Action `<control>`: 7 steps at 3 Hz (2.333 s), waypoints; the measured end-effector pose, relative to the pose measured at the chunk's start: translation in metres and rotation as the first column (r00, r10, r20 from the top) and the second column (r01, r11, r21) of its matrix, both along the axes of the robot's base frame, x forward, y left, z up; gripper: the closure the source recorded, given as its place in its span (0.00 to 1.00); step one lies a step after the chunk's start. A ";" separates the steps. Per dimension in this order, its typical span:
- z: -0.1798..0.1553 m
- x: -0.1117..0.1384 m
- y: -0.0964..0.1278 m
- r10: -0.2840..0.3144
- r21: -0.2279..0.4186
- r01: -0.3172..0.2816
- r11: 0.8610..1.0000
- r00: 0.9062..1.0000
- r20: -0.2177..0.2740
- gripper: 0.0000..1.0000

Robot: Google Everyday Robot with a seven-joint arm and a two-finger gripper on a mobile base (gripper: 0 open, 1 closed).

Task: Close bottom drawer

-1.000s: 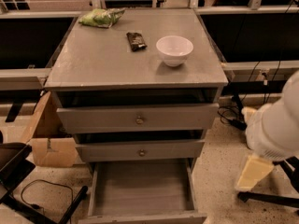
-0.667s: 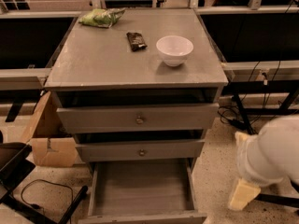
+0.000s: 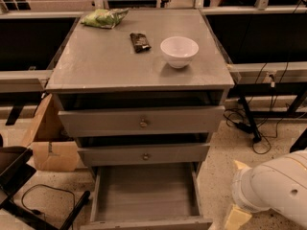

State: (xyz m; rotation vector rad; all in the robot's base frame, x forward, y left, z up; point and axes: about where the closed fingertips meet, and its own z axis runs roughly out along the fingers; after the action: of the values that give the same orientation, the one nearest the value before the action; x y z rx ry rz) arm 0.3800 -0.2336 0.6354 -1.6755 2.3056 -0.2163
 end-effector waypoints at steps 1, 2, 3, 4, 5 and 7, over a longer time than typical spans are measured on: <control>-0.002 0.001 0.001 0.001 0.005 -0.001 1.000 1.000 0.001 0.00; -0.007 0.005 0.003 0.003 -0.017 -0.003 1.000 1.000 0.016 0.00; -0.088 -0.005 0.012 0.017 0.009 -0.016 1.000 1.000 -0.012 0.00; -0.147 -0.017 0.013 -0.012 0.072 0.015 0.997 0.999 -0.036 0.00; -0.200 -0.021 0.015 -0.073 0.150 0.082 0.985 0.995 -0.068 0.00; -0.307 -0.010 0.047 -0.003 0.208 0.022 0.978 0.996 -0.090 0.50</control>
Offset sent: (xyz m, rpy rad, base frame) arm 0.0135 0.0061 -0.0176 -0.0506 -0.0376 0.0061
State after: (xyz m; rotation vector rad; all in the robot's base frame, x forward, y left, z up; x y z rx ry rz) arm 0.3703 -0.1867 0.3282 -1.5957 2.3107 0.0976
